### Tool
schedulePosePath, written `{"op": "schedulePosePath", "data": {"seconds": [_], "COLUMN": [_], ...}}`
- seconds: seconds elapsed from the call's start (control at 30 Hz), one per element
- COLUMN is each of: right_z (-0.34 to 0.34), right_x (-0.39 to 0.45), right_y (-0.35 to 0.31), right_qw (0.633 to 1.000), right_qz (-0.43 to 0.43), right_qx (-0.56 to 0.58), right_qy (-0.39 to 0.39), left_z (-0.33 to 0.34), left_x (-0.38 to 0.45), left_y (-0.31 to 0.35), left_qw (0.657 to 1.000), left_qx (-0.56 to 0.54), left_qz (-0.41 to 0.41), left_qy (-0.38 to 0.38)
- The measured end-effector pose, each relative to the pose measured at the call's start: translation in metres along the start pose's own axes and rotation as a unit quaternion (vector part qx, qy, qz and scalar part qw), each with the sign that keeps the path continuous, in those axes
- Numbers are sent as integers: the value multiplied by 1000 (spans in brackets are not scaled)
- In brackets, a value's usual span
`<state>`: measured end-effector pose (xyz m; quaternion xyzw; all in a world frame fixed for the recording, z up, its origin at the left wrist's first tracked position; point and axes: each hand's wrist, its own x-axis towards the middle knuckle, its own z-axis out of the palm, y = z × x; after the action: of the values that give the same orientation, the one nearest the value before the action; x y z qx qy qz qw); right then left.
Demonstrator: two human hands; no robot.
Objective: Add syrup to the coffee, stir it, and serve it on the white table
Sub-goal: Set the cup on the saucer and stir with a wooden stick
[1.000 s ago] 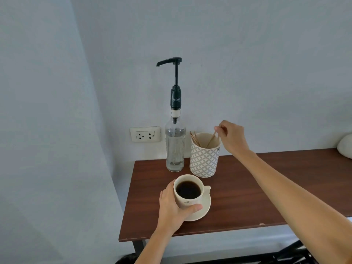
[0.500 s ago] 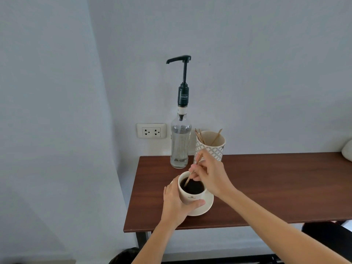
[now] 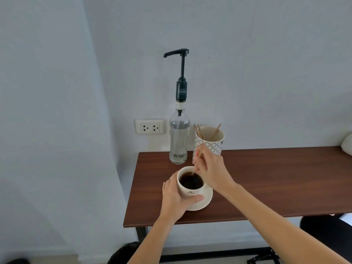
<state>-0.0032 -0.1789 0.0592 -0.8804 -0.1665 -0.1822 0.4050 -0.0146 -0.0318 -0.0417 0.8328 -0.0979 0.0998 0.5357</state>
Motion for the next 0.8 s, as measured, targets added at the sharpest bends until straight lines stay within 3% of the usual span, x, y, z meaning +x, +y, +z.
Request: {"op": "schedulePosePath", "data": {"seconds": [0.1, 0.27, 0.43, 0.53, 0.63, 0.8], "right_z": [-6, 10, -5, 5, 12, 0], "right_x": [-2, 0, 3, -3, 3, 4], "right_y": [6, 0, 9, 2, -3, 10], "right_qw": [998, 998, 998, 999, 999, 999], "right_qz": [-23, 38, -21, 12, 35, 12], "right_qx": [-52, 56, -60, -6, 39, -47], "right_qy": [-12, -14, 5, -30, -12, -4], "left_z": [-1, -1, -1, -2, -2, -1], "left_x": [0, 0, -1, 0, 0, -1], "left_y": [0, -1, 2, 2, 2, 3], "left_qw": [1000, 1000, 1000, 1000, 1000, 1000], "left_qx": [3, 11, 6, 9, 12, 13], "left_qz": [-3, -11, -12, -10, -15, -17], "left_qy": [4, -3, 0, -2, -3, 0]}}
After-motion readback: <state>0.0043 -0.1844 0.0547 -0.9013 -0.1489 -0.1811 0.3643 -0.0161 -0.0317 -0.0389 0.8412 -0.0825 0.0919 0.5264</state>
